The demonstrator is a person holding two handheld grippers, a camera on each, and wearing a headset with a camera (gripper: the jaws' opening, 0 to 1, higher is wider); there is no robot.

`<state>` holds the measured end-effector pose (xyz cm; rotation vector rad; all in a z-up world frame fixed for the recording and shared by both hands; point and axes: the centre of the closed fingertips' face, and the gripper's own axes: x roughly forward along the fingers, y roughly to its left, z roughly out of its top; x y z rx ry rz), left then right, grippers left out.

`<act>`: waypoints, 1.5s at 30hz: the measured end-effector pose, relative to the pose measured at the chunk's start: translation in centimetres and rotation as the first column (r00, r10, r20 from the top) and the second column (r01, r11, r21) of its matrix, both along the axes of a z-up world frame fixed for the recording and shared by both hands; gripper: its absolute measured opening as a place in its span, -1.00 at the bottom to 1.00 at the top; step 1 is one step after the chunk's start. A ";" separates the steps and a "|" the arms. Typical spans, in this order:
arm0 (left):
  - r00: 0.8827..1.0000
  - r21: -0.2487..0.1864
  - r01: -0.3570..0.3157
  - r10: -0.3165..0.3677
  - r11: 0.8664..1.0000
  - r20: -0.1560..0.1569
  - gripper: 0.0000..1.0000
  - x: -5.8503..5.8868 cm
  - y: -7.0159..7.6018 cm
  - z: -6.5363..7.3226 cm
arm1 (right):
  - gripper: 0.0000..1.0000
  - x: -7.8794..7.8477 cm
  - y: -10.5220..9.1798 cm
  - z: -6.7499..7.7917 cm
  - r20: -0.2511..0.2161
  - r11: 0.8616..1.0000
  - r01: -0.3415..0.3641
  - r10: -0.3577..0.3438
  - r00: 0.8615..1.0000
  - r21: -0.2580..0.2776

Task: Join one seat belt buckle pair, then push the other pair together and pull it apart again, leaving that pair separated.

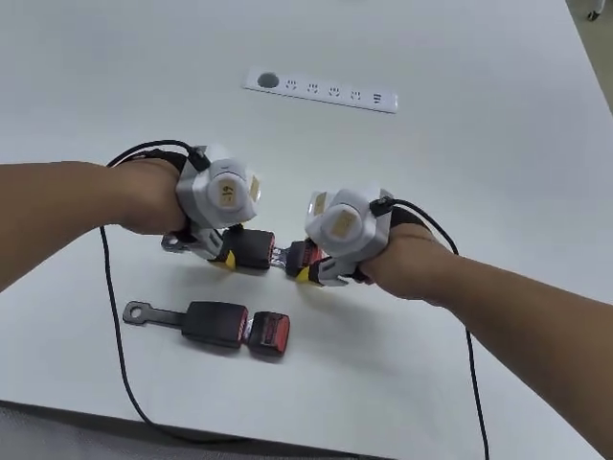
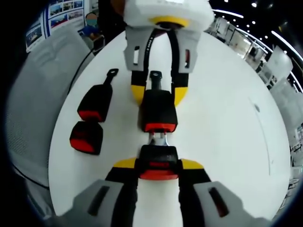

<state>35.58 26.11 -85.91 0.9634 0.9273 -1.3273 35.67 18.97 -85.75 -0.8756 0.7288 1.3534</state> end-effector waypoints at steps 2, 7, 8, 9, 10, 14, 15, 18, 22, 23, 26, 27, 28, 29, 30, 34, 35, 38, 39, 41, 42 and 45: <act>1.000 -0.005 0.007 -0.007 1.000 -0.004 -0.36 0.0 0.0 0.0 | -0.37 0.0 0.0 0.0 -0.005 1.000 -0.003 0.003 1.000 0.006; 1.000 -0.026 0.008 -0.008 1.000 -0.012 -0.36 0.0 0.0 0.0 | -0.38 0.1 0.3 0.0 -0.004 1.000 0.006 -0.006 1.000 0.023; 1.000 -0.027 0.008 -0.008 1.000 -0.014 -0.36 0.0 0.0 0.0 | -0.39 0.1 0.4 0.1 -0.005 1.000 0.003 -0.003 1.000 0.023; 1.000 -0.028 0.008 -0.008 1.000 -0.015 -0.36 0.0 -0.1 0.0 | -0.39 0.0 0.4 0.1 -0.009 1.000 0.005 -0.005 1.000 0.025; 1.000 -0.030 0.007 -0.007 1.000 -0.016 -0.36 0.0 -0.1 0.0 | -0.40 0.1 0.4 0.1 -0.011 1.000 0.004 -0.003 1.000 0.023; 1.000 -0.028 0.010 -0.011 1.000 -0.017 -0.36 -0.1 -0.1 0.0 | -0.41 0.1 0.6 0.2 -0.002 1.000 -0.009 0.010 1.000 0.010; 1.000 -0.025 0.016 -0.016 1.000 -0.018 -0.36 -0.1 -0.2 0.0 | -0.41 0.1 0.7 0.2 -0.001 1.000 -0.010 0.010 1.000 0.011; 1.000 -0.024 0.020 -0.020 1.000 -0.020 -0.36 -0.1 -0.2 0.0 | -0.41 0.2 1.5 0.0 0.002 1.000 -0.013 0.013 1.000 0.020; 1.000 -0.033 0.007 -0.008 0.999 -0.020 -0.36 0.0 -0.2 0.0 | -0.41 0.3 1.9 0.1 -0.004 1.000 -0.001 0.001 1.000 0.027; 1.000 -0.035 0.005 -0.005 0.999 -0.020 -0.36 0.0 -0.2 0.0 | -0.41 0.2 1.9 0.1 -0.004 1.000 -0.003 0.003 1.000 0.027; 1.000 -0.037 0.004 -0.004 0.999 -0.018 -0.36 0.0 -0.2 -0.1 | -0.41 0.2 1.8 0.0 0.002 1.000 -0.011 0.011 1.000 0.029; 1.000 -0.037 0.004 -0.004 0.999 -0.018 -0.36 0.0 -0.2 -0.1 | -0.41 0.2 1.8 0.0 0.002 1.000 -0.010 0.010 1.000 0.030; 1.000 -0.036 0.003 -0.004 0.999 -0.018 -0.36 0.0 -0.2 -0.1 | -0.40 0.2 1.9 0.0 0.003 0.999 -0.010 0.010 1.000 0.030; 1.000 -0.036 0.003 -0.004 0.999 -0.017 -0.36 0.0 -0.1 -0.1 | -0.40 0.2 1.9 0.0 0.003 1.000 -0.011 0.010 1.000 0.029; 1.000 -0.036 0.001 -0.002 0.999 -0.017 -0.36 0.0 -0.2 -0.1 | -0.40 0.2 1.9 0.1 0.004 1.000 -0.012 0.012 1.000 0.027; 1.000 -0.036 -0.003 0.002 0.999 -0.018 -0.35 0.0 -0.1 -0.1 | -0.39 0.2 1.8 0.1 0.006 1.000 -0.011 0.011 1.000 0.024; 1.000 -0.036 -0.002 0.002 0.999 -0.018 -0.35 0.0 -0.1 -0.1 | -0.39 0.2 1.8 0.1 0.008 1.000 -0.012 0.011 1.000 0.022; 1.000 -0.033 -0.007 0.007 0.999 -0.018 -0.35 0.0 -0.1 -0.1 | -0.39 0.2 1.4 0.0 0.009 1.000 -0.009 0.009 1.000 0.015; 1.000 -0.032 -0.009 0.008 0.999 -0.018 -0.35 0.0 -0.1 -0.1 | -0.39 0.2 1.3 0.0 0.008 1.000 -0.005 0.005 1.000 0.014; 1.000 -0.028 -0.011 0.010 1.000 -0.019 -0.35 0.0 -0.1 -0.1 | -0.38 0.2 0.9 0.0 0.009 1.000 0.000 0.000 1.000 0.012; 1.000 -0.027 -0.012 0.011 1.000 -0.019 -0.35 0.0 -0.1 -0.1 | -0.38 0.2 0.8 0.0 0.008 1.000 0.004 -0.004 1.000 0.013; 1.000 -0.034 -0.017 0.017 0.999 -0.020 -0.35 0.0 -0.1 -0.1 | -0.37 0.3 0.2 0.0 0.008 1.000 0.006 -0.006 1.000 0.018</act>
